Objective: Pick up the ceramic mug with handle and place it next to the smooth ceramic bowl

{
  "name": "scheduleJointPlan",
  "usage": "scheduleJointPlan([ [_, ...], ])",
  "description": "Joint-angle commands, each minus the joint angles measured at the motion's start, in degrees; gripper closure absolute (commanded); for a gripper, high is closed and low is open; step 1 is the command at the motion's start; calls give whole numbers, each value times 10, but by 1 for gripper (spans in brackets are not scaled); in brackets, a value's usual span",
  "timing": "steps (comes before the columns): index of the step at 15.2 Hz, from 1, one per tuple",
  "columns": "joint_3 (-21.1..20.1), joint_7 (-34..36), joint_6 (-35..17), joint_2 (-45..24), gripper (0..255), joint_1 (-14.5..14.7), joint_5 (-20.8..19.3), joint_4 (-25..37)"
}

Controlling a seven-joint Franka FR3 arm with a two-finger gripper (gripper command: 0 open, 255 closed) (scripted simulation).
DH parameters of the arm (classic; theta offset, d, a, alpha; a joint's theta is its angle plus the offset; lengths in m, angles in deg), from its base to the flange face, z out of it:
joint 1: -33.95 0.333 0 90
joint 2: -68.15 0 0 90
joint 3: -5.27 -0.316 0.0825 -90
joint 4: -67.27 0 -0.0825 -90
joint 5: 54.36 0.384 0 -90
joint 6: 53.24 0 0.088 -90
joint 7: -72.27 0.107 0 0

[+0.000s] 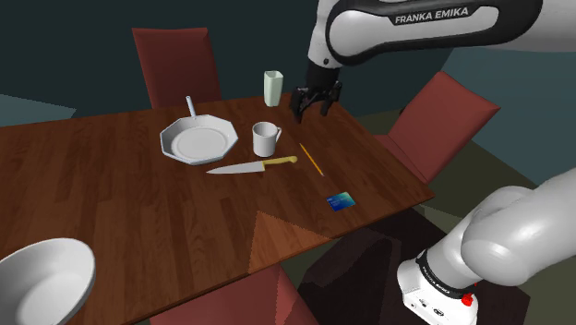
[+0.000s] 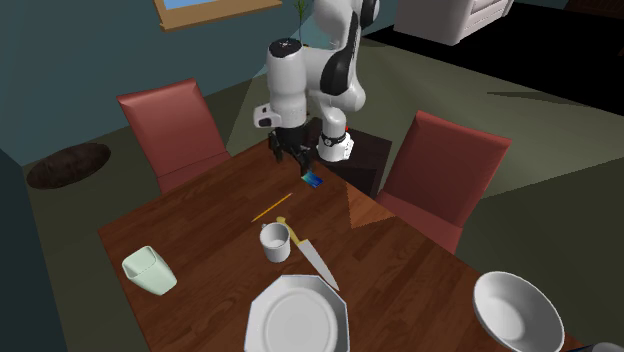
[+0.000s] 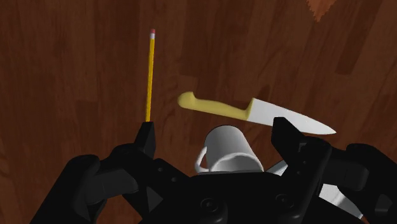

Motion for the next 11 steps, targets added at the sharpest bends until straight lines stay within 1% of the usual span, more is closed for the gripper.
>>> scheduleJointPlan([
  [1, -12, 25, -11, -46, 0, 2, -11, 29],
  [6, -29, 81, -23, -165, 0, 11, -48, 119],
  [11, -31, 129, -15, -288, 0, 30, -86, 231],
])
